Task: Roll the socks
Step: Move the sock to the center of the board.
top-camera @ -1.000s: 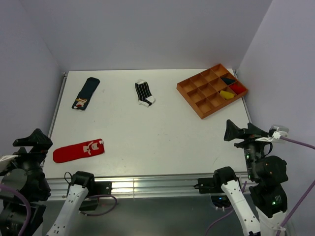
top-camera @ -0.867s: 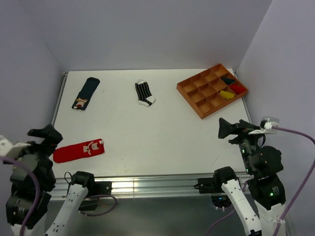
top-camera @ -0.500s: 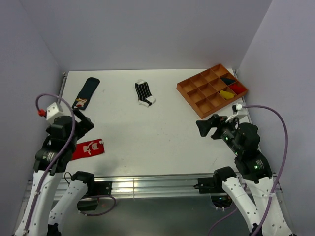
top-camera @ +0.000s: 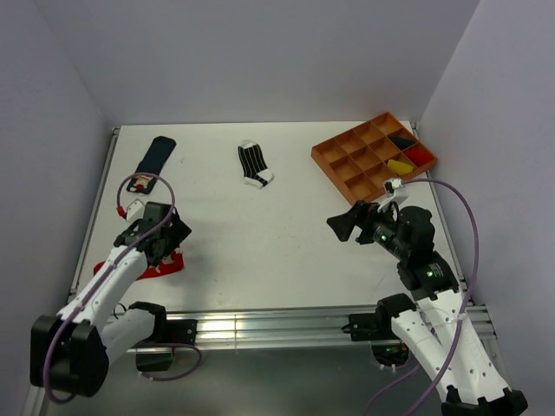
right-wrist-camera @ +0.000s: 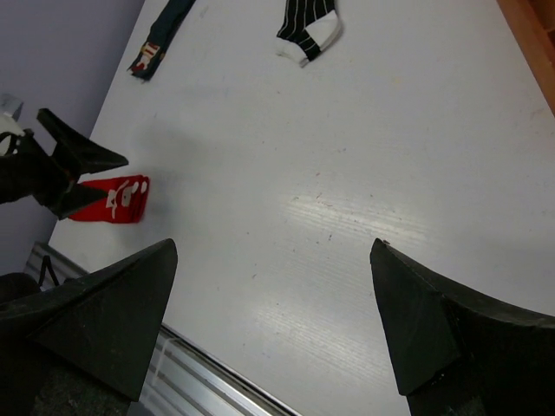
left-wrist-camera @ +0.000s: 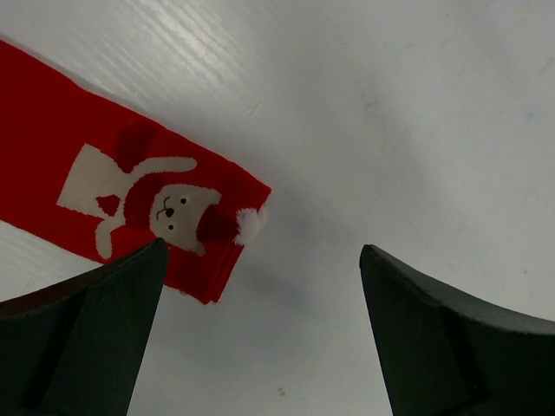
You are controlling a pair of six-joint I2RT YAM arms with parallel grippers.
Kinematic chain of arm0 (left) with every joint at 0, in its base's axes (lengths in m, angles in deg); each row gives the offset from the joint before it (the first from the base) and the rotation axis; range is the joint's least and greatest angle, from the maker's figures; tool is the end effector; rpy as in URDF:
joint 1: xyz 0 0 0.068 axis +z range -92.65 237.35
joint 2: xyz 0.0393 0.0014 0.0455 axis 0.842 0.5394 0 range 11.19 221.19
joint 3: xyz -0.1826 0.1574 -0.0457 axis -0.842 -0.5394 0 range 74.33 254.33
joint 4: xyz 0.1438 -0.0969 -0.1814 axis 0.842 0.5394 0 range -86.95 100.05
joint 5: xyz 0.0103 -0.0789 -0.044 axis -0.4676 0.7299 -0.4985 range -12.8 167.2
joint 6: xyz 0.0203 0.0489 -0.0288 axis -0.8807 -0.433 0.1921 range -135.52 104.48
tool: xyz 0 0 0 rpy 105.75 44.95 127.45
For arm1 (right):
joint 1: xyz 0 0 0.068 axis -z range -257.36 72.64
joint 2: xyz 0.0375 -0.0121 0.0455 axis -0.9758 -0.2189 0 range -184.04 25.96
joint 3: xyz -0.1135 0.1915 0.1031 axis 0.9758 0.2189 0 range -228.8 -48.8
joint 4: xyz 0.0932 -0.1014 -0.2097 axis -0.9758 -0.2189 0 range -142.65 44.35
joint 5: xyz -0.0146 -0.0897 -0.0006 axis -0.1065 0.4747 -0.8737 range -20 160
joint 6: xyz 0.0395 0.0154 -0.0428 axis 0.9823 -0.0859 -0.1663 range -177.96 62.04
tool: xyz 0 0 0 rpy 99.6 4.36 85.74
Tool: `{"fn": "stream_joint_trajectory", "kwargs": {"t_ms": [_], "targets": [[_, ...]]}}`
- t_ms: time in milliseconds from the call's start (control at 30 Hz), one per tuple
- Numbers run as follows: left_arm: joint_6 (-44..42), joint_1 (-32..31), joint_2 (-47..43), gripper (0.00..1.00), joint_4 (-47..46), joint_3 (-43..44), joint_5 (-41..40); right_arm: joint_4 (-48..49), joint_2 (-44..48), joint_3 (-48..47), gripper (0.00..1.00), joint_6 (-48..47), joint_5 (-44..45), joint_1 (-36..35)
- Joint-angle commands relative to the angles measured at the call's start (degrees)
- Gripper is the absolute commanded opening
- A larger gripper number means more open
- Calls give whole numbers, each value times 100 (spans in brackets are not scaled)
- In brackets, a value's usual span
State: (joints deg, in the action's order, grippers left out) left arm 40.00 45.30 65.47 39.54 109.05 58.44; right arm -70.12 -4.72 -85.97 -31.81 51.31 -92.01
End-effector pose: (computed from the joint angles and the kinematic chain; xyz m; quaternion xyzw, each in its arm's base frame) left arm 0.1866 -0.0253 0.1865 -0.3936 0.8590 -0.0306 0.3260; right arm 0.1449 0.0526 0.2839 -0.0151 0.8037 0.3254 0.4980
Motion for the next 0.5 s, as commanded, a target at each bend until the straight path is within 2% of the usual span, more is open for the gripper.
{"fn": "stream_joint_trajectory", "kwargs": {"t_ms": [0, 200, 300, 367, 467], "targets": [[458, 1, 582, 99, -924, -53, -346, 496, -18, 78, 100, 4, -187, -64], [240, -7, 2093, 99, -1433, 420, -49, 443, 18, 105, 100, -93, 68, -169], [82, -16, 2823, 98, -1688, 649, 399, 390, 35, 96, 100, -128, 182, -196], [-50, -139, 3331, 97, -1829, 842, 628, 364, 44, 96, 100, -172, 270, -213], [-401, -700, 4106, 98, -2005, 1518, 829, 346, 53, 122, 100, -181, 340, -222]]}}
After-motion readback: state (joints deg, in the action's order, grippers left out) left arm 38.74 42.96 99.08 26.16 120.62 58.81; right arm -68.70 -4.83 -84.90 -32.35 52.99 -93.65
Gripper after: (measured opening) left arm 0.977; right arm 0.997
